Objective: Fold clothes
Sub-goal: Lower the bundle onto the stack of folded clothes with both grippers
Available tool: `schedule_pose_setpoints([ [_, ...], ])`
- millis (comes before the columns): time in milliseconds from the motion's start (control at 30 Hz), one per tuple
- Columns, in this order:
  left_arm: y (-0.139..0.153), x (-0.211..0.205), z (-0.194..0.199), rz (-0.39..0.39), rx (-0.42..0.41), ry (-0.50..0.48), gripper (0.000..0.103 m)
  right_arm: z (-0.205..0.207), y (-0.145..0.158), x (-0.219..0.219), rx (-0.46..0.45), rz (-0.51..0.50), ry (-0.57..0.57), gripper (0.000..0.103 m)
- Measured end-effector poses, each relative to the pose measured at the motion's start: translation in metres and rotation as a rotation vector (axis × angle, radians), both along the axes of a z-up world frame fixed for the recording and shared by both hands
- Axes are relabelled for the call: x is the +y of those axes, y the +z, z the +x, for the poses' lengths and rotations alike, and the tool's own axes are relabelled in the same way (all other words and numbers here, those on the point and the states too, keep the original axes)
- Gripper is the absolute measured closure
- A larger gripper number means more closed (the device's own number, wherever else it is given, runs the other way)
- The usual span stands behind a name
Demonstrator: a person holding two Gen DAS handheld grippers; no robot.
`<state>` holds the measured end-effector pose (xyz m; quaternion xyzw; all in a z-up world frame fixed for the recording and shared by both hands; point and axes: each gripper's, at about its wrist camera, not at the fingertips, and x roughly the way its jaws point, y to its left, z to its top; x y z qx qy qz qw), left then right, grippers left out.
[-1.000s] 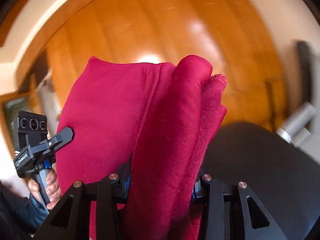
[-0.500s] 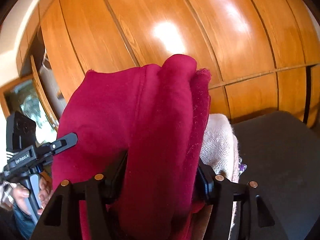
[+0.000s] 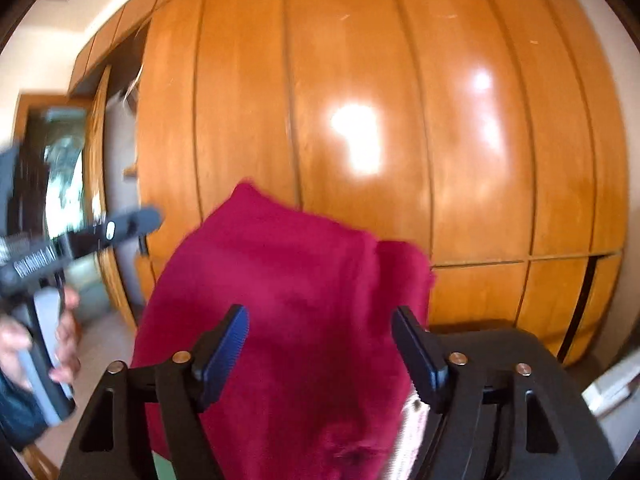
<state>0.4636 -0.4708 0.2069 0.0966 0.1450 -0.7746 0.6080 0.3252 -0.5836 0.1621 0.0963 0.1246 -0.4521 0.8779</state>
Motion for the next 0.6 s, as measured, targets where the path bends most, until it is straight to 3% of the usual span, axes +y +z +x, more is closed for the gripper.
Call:
schedule_pose_setpoints([
  [67,-0.023,-0.021,-0.009,0.11,-0.074,0.037,0.039,0.007,-0.015,-0.013,0.039,0.08,0.004,0.034],
  [167,-0.043,-0.028,-0.003,0.159,-0.093,0.084,0.038,0.007,-0.035,-0.014,0.011,0.135,0.004,0.034],
  [333,-0.038,-0.008,0.023,0.148,-0.041,0.091,0.038,0.019,-0.03,-0.001,0.012,0.095,0.016,0.034],
  [467,-0.031,0.007,0.03,0.107,-0.01,0.072,0.038,0.005,-0.023,0.004,-0.036,0.058,-0.002,0.034],
  [600,-0.03,0.0,0.026,0.083,-0.033,0.094,0.033,-0.009,-0.017,0.015,-0.049,0.035,-0.042,0.033],
])
